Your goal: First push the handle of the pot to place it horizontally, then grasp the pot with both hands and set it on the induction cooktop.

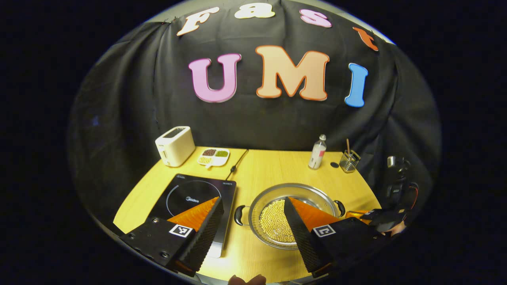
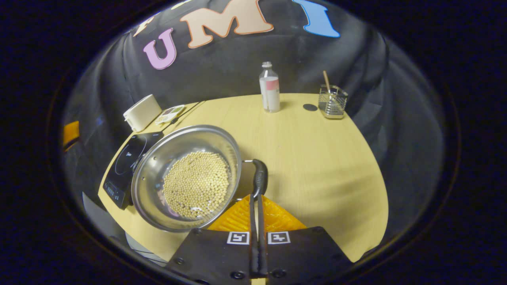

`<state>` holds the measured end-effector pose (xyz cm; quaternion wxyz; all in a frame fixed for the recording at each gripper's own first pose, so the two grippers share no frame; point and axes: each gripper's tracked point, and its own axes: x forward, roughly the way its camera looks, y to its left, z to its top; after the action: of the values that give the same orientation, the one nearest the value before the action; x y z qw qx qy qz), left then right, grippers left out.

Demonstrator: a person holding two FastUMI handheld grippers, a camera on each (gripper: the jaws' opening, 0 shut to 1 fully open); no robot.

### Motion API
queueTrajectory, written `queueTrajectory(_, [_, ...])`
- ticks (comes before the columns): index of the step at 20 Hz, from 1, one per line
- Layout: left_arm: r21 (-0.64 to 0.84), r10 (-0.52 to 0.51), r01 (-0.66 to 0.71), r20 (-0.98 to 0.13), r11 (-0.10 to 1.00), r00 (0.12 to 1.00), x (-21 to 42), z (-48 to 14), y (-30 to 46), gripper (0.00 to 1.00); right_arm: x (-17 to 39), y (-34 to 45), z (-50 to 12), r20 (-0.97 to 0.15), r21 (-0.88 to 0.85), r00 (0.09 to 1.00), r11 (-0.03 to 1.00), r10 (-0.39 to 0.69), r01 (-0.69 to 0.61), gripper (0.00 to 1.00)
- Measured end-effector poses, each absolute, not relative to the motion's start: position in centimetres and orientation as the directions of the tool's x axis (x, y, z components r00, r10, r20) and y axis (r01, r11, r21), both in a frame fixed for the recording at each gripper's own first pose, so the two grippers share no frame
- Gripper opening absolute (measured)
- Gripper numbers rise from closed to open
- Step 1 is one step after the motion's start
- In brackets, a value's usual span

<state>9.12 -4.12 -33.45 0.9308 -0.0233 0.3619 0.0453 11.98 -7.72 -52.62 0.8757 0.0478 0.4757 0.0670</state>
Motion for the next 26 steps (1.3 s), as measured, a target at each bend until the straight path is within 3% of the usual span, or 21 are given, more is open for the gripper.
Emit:
queueTrajectory(6, [-0.057, 0.017, -0.098, -0.777, 0.994, 0.629, 9.7, -40.3, -2.8, 0.96, 13.0, -7.7, -53.3, -0.837, 0.145, 0.536, 0.989, 0.109, 0.024, 0.24])
queueTrajectory(8, [-0.057, 0.013, -0.096, -0.794, 0.994, 0.608, 9.9, -41.5, -2.4, 0.97, 13.5, -7.5, -53.5, -0.84, 0.142, 0.535, 0.989, 0.092, 0.052, 0.48])
queueTrajectory(10, [-0.054, 0.009, -0.086, -0.8, 0.995, 0.6, 10.4, -42.4, -2.2, 0.97, 13.7, -7.1, -53.8, -0.845, 0.143, 0.527, 0.988, 0.089, 0.063, 0.48])
queueTrajectory(12, [-0.055, 0.003, -0.083, -0.817, 0.995, 0.576, 10.3, -43.9, -2.0, 0.97, 13.6, -6.3, -54.0, -0.85, 0.154, 0.518, 0.986, 0.102, 0.059, 0.58])
queueTrajectory(14, [-0.07, -0.01, -0.086, -0.829, 0.994, 0.56, 10.3, -45.0, -2.1, 1.0, 13.7, -5.8, -54.5, -0.855, 0.153, 0.508, 0.987, 0.105, 0.054, 0.62])
queueTrajectory(16, [-0.074, -0.02, -0.078, -0.838, 0.994, 0.545, 10.3, -46.0, -1.9, 0.97, 13.9, -5.6, -54.9, -0.861, 0.148, 0.498, 0.987, 0.101, 0.056, 0.87])
queueTrajectory(17, [-0.07, -0.021, -0.072, -0.846, 0.995, 0.533, 10.2, -46.5, -1.8, 0.97, 13.9, -5.7, -55.2, -0.864, 0.141, 0.495, 0.988, 0.093, 0.062, 0.81])
queueTrajectory(22, [-0.084, -0.032, -0.087, -0.874, 0.993, 0.484, 10.2, -49.0, -1.2, 0.98, 14.0, -6.0, -56.5, -0.882, 0.124, 0.466, 0.99, 0.075, 0.075, 0.85])
queueTrajectory(23, [-0.078, -0.028, -0.084, -0.878, 0.993, 0.478, 10.4, -49.4, -1.0, 0.98, 14.1, -6.0, -56.7, -0.884, 0.123, 0.461, 0.989, 0.075, 0.076, 0.9])
queueTrajectory(24, [-0.072, -0.026, -0.083, -0.884, 0.994, 0.467, 10.3, -49.8, -0.8, 0.98, 14.1, -6.1, -57.0, -0.887, 0.122, 0.455, 0.99, 0.075, 0.076, 0.85])
queueTrajectory(26, [-0.087, -0.04, -0.083, -0.89, 0.993, 0.454, 10.5, -50.5, -1.1, 0.98, 14.1, -6.0, -57.3, -0.892, 0.118, 0.446, 0.99, 0.073, 0.074, 0.85])
